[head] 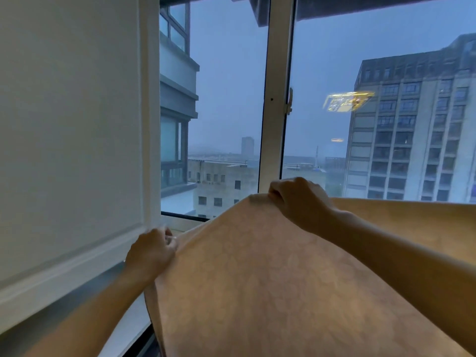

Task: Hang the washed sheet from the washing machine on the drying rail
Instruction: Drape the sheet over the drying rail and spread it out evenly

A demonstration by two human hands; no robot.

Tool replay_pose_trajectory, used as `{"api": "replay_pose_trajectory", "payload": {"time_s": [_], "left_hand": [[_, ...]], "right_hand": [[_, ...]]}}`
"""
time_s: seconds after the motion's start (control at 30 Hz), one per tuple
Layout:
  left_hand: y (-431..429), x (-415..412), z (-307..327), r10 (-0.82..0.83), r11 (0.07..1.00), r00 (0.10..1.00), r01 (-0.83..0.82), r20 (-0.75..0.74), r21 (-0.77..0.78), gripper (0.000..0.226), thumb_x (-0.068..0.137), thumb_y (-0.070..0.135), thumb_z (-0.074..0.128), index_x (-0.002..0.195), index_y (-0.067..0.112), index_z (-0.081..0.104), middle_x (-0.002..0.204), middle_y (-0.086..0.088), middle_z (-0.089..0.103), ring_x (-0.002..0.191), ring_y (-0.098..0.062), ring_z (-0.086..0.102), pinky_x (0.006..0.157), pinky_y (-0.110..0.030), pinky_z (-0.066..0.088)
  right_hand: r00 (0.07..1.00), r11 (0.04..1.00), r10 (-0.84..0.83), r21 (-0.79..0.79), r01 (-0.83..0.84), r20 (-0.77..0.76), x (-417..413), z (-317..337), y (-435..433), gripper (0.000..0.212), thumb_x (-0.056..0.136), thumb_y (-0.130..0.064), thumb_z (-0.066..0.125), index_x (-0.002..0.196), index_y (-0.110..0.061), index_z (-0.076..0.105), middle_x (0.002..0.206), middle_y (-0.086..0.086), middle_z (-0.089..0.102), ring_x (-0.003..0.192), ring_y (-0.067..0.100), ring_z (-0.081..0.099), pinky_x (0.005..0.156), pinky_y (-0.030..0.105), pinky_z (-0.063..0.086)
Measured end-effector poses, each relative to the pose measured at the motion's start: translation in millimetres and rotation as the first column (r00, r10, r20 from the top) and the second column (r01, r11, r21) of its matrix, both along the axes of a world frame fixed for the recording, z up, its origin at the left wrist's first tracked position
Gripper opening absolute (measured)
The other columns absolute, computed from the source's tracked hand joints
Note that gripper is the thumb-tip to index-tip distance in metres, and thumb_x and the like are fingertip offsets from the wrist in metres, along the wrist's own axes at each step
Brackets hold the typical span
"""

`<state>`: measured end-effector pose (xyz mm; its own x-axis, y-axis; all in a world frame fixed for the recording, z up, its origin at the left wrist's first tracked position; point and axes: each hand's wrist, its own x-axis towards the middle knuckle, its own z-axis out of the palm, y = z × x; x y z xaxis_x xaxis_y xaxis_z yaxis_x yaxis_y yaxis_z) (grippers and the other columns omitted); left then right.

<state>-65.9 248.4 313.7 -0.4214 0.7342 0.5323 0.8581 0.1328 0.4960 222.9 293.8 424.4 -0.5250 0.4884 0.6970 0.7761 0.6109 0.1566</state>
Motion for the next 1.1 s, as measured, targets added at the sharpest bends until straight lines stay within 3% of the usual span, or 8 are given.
{"api": "replay_pose_trajectory", "payload": {"time_s": [0.1,0.17,0.27,0.43,0.6,0.7,0.83,1.1], "left_hand": [[11.9,6.3,-4.6,0.060,0.882,0.989,-0.116,-0.136,-0.456,0.036,0.090,0.050,0.043,0.089,0.017,0.057,0.131,-0.012,0.041,0.098,-0.024,0.057,0.085,-0.036,0.049],[20.4,22.6,-0.5,-0.052,0.840,0.987,-0.038,-0.150,-0.541,0.043,0.090,0.051,0.046,0.096,0.011,0.062,0.130,-0.017,0.048,0.102,-0.024,0.058,0.084,-0.035,0.049],[30.8,53.9,15.8,-0.267,0.886,0.958,0.200,-0.109,-0.418,0.029,0.092,0.045,0.051,0.084,0.019,0.060,0.085,-0.001,0.062,0.068,-0.010,0.055,0.060,-0.023,0.043],[48.5,89.3,52.0,-0.629,0.764,0.752,0.644,0.196,-0.019,0.032,0.085,0.049,0.049,0.097,0.021,0.060,0.089,0.002,0.064,0.086,-0.014,0.064,0.081,-0.031,0.053],[60.4,94.0,57.6,-0.631,0.774,0.774,0.625,0.050,0.105,0.016,0.093,0.018,0.055,0.080,0.014,0.062,0.077,-0.007,0.065,0.074,-0.021,0.064,0.069,-0.024,0.051],[60.5,82.5,60.2,-0.554,0.815,0.825,0.510,0.111,0.273,0.016,0.096,0.017,0.049,0.087,0.012,0.061,0.084,-0.007,0.063,0.080,-0.020,0.062,0.076,-0.032,0.052],[44.5,68.5,65.6,-0.493,0.787,0.862,0.386,0.114,0.481,0.017,0.098,0.018,0.046,0.088,0.011,0.058,0.080,0.003,0.059,0.077,-0.006,0.055,0.068,-0.016,0.041],[17.0,22.1,-39.6,-0.463,0.886,0.830,0.427,0.309,0.181,0.037,0.093,0.036,0.055,0.063,0.014,0.061,0.053,-0.002,0.058,0.048,-0.002,0.049,0.053,-0.025,0.038]], "right_hand": [[1.000,1.000,-0.002,-0.009,0.002,0.022,11.4,2.3,-4.8,0.028,0.098,-0.032,0.042,0.075,-0.020,0.055,0.065,-0.006,0.057,0.055,0.006,0.055,0.057,0.023,0.045],[0.999,0.999,-0.035,-0.023,0.036,0.027,23.1,5.9,-6.7,0.027,0.097,-0.031,0.043,0.075,-0.020,0.055,0.065,-0.006,0.056,0.056,0.006,0.054,0.056,0.024,0.044],[0.992,0.982,-0.120,-0.141,0.125,0.044,46.6,16.5,-6.6,0.028,0.096,-0.034,0.045,0.076,-0.018,0.056,0.068,-0.003,0.058,0.057,0.006,0.054,0.054,0.022,0.043],[0.991,0.924,-0.121,-0.372,0.094,-0.051,78.2,30.5,-3.5,0.027,0.092,-0.032,0.057,0.082,-0.011,0.070,0.078,0.002,0.069,0.071,0.010,0.062,0.072,0.026,0.050],[0.988,0.931,-0.076,-0.364,0.023,-0.132,82.0,29.1,-8.4,0.014,0.091,-0.026,0.060,0.091,-0.019,0.072,0.090,-0.005,0.070,0.083,0.004,0.061,0.080,0.019,0.046],[0.980,0.971,-0.083,-0.237,0.038,-0.182,74.6,23.3,-8.0,0.014,0.093,-0.023,0.057,0.089,-0.019,0.069,0.088,-0.005,0.069,0.081,0.008,0.061,0.082,0.027,0.051],[0.966,0.998,0.000,-0.064,-0.017,-0.260,50.2,24.5,-9.1,0.015,0.094,-0.023,0.055,0.090,-0.018,0.069,0.086,-0.006,0.067,0.080,0.011,0.061,0.078,0.029,0.051],[0.995,0.998,0.025,0.061,-0.019,-0.093,20.2,-4.7,3.7,0.018,0.096,-0.020,0.051,0.083,-0.018,0.062,0.078,-0.005,0.062,0.064,0.010,0.057,0.055,0.013,0.035]]}}
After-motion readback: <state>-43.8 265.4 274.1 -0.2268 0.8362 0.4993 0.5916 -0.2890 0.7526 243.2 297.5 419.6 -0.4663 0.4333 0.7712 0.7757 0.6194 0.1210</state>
